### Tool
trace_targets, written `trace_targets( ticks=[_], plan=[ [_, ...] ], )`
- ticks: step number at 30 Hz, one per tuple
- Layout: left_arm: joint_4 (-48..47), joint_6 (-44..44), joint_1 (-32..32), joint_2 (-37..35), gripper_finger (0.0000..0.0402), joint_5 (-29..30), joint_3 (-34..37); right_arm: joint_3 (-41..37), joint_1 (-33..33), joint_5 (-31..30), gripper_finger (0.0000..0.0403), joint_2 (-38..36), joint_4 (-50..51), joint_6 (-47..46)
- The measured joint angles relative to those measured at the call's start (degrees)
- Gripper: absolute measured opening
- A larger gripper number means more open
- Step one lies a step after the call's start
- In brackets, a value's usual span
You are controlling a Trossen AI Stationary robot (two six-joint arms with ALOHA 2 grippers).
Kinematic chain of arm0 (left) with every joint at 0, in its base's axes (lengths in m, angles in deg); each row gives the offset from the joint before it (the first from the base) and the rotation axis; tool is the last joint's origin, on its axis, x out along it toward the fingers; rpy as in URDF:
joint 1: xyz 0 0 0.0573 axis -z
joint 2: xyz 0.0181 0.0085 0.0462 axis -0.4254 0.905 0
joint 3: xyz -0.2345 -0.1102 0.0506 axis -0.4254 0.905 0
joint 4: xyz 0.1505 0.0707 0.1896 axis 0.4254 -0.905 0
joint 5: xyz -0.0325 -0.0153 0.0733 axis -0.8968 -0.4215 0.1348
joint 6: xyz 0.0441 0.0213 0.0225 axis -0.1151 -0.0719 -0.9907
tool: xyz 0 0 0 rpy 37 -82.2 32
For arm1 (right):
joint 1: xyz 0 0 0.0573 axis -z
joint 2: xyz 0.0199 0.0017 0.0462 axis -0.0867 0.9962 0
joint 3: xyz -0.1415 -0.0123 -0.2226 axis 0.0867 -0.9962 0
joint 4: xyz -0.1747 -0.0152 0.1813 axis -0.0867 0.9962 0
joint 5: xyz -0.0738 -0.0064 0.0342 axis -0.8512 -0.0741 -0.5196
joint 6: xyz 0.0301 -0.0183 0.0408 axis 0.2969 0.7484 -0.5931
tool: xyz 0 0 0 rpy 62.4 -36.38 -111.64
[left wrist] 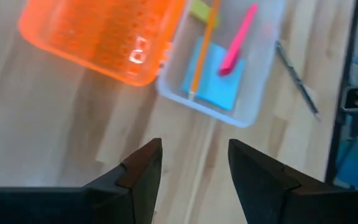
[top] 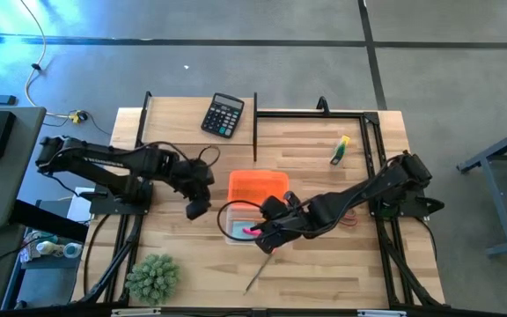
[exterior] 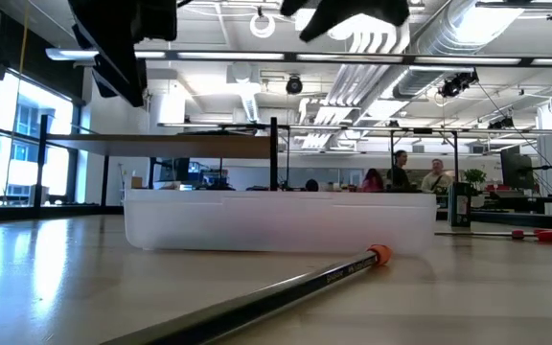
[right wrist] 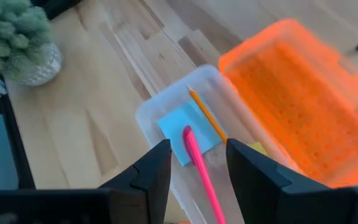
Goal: Pack school essentials
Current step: Put the black pencil into the school supply box
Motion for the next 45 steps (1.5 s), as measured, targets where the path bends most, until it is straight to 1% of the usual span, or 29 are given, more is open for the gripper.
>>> trace_targets(
  ticks=[3,9,14,17,20,23,25,28,31,35,37,40,42,45],
  plan=[
    [1.0,0.0,3.1,0.0,0.0173,0.0,0.0,2.8,0.0,0.0,0.0144,0.0,3.5,4.1],
    [4.3,1.5,8.6,0.0,0.0173,0.0,0.0,6.7,0.0,0.1,0.0144,0.0,10.8,8.2],
    [8.8,2.0,11.3,0.0,0.0172,0.1,-0.8,10.0,-0.3,0.1,0.0144,0.1,12.7,13.7],
    [9.4,2.1,12.4,0.0,0.0172,1.8,-2.5,12.2,-0.7,0.1,0.0144,0.1,15.2,16.0],
    [9.1,2.8,13.3,0.0,0.0172,5.3,-4.5,15.3,-0.8,0.3,0.0144,0.1,18.3,17.5],
    [9.2,3.2,13.3,0.0,0.0172,7.4,-7.3,19.9,-0.7,-0.5,0.0144,0.1,19.9,20.7],
    [9.2,3.1,13.2,0.0,0.0172,8.5,-9.4,23.4,-0.6,-2.2,0.0144,0.1,20.8,22.7],
    [9.3,3.1,13.2,0.0,0.0172,11.2,-12.0,29.6,-0.5,-5.4,0.0144,0.1,25.4,24.2],
    [9.0,3.3,13.2,0.0,0.0172,13.5,-14.4,35.9,-0.4,-7.9,0.0144,0.0,30.8,22.8],
    [8.7,4.5,13.7,0.0,0.0172,14.7,-16.7,42.9,-0.2,-8.3,0.0144,0.1,37.5,20.0],
    [8.9,4.9,14.4,0.0,0.0172,14.7,-17.3,42.7,-0.2,-8.1,0.0144,-0.9,37.7,19.8],
    [8.7,7.3,15.9,0.0,0.0172,14.7,-17.5,40.2,-0.5,-5.5,0.0144,-2.9,38.1,18.9],
    [8.7,8.9,17.1,0.0,0.0172,14.7,-17.5,39.3,-0.5,-5.5,0.0144,-3.1,39.6,17.3],
    [9.1,11.1,19.1,0.8,0.0172,14.9,-17.5,38.4,-0.5,-7.1,0.0144,-3.0,41.5,16.3]
  ],
)
